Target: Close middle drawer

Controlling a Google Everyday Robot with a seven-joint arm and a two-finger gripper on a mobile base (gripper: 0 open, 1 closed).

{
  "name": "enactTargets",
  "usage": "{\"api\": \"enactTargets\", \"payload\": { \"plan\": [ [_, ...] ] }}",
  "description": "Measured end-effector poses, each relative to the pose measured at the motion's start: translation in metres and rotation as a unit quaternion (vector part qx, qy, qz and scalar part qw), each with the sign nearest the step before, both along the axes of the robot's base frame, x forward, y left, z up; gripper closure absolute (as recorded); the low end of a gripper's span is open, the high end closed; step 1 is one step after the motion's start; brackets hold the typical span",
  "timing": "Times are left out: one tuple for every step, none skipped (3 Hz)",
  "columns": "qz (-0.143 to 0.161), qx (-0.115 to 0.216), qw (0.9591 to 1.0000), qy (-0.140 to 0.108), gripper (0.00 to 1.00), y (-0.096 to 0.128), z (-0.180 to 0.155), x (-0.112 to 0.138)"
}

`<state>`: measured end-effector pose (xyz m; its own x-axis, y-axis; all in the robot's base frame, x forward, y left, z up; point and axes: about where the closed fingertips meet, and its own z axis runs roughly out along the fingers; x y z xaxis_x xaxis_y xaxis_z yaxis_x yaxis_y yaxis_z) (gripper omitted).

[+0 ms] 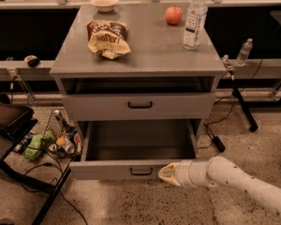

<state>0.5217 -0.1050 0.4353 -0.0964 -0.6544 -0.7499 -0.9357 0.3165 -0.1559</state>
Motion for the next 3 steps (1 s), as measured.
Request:
{"api": "enactTargets", "payload": {
  "plan": [
    [0.008, 0.006, 0.9999, -0.007, 1.0, 0.002, -0.005, 0.019],
    [0.027, 0.012, 0.9995, -0.006, 1.0, 0.009, -0.018, 0.03],
    [0.043, 0.022, 0.9988, -0.008, 1.0, 0.012, -0.034, 0.07]
  ]
}}
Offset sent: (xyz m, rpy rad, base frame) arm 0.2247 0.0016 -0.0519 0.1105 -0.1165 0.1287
